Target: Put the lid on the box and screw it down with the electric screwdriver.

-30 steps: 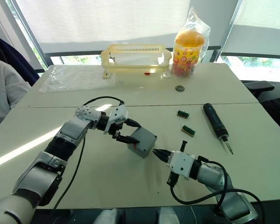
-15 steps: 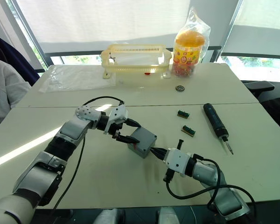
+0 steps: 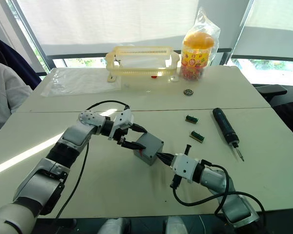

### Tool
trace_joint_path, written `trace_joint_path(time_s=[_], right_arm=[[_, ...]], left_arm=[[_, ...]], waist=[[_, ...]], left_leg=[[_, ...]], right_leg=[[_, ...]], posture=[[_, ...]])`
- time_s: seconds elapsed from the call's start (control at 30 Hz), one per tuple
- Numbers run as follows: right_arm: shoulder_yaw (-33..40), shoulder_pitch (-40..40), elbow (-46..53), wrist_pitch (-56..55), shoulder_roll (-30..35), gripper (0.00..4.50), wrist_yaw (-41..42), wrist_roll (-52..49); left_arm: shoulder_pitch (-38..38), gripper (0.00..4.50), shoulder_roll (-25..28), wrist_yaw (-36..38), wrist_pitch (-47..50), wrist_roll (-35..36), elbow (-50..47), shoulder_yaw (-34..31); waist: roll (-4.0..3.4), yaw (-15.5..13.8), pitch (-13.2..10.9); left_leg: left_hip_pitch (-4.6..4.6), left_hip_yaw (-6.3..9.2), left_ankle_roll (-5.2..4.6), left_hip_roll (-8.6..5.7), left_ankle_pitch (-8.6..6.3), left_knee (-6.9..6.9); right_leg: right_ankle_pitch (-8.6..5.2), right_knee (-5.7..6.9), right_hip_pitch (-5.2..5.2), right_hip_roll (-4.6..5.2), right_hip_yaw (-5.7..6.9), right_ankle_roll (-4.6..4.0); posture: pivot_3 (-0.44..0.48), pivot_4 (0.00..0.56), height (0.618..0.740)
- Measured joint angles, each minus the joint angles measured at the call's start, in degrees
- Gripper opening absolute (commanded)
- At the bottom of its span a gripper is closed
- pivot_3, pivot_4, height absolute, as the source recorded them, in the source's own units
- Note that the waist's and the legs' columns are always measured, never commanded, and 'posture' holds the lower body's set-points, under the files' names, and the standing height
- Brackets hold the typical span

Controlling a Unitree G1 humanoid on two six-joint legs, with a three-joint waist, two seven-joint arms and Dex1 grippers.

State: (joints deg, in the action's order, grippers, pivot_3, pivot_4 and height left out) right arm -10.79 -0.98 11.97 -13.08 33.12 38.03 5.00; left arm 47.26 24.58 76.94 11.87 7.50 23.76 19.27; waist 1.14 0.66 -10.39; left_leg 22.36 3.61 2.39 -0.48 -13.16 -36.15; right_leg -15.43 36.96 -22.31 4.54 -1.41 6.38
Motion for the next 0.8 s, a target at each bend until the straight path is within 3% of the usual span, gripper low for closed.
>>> trace_joint_path(time_s=[0.4,0.8], right_arm=[[-0.08,-0.04,-0.02,-0.25,-0.28,0.03,-0.01,0.52],[2.35,1.89,0.24,0.07,0.39,0.03,-1.03,0.51]], left_arm=[[0.02,3.53,0.06,0.11,0.55,0.0,0.07,-0.23],[1.8,3.53,2.54,3.15,13.51,5.67,-3.34,-4.05]], waist=[[0.0,0.02,0.0],[0.03,0.15,-0.19]], left_leg=[[0.01,0.0,0.0,0.0,0.0,0.01],[0.19,0.0,0.0,0.0,0.0,0.06]], right_leg=[[0.0,0.0,-0.01,0.0,0.0,0.0],[0.0,0.0,-0.23,0.0,0.0,0.03]], posture=[[0.0,0.15,0.74],[0.0,0.15,0.74]])
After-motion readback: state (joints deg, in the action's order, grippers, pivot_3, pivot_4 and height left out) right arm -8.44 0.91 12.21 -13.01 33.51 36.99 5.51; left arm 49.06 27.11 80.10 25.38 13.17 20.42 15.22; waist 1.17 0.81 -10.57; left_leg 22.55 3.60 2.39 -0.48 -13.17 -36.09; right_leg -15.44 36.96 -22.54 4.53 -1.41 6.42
